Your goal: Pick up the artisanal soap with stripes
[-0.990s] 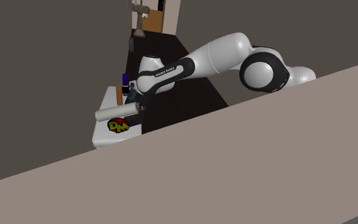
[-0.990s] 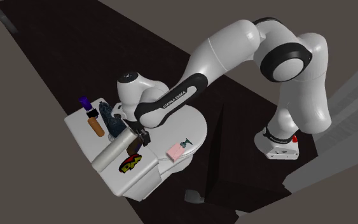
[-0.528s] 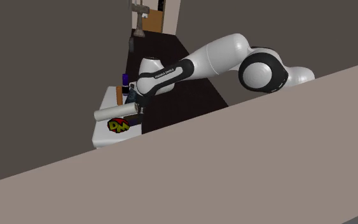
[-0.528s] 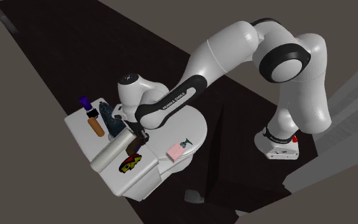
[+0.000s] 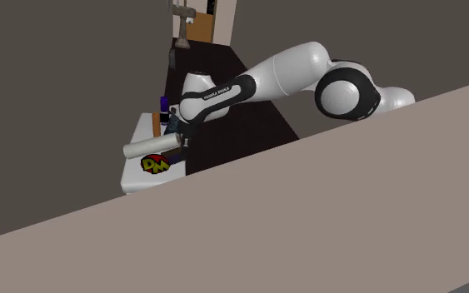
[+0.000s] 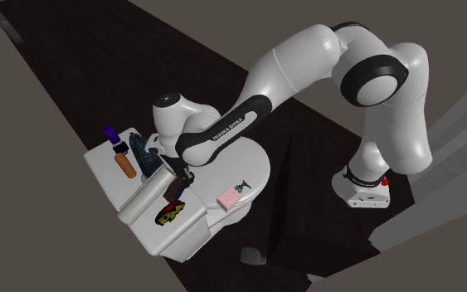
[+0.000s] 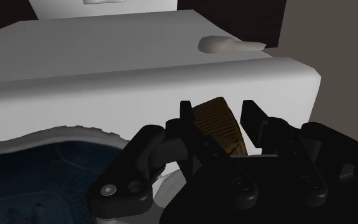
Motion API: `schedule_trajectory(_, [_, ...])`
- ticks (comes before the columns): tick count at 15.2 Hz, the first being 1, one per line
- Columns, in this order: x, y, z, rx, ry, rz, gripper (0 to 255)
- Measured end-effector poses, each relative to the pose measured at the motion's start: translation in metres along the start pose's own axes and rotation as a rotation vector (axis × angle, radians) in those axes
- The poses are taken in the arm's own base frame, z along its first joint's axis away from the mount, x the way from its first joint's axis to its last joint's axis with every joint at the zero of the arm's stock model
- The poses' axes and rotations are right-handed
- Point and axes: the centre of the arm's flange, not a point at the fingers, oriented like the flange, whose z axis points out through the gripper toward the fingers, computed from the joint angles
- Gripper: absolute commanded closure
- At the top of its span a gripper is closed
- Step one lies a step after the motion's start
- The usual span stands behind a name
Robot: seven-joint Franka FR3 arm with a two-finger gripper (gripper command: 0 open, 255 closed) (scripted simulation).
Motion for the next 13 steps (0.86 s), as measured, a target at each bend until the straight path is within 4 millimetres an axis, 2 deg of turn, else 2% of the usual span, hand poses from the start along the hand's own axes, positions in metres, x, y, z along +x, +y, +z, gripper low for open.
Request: schedule_trajectory(13, [0.008,-0.005,-0.065,0.000,0.000,0.000,255])
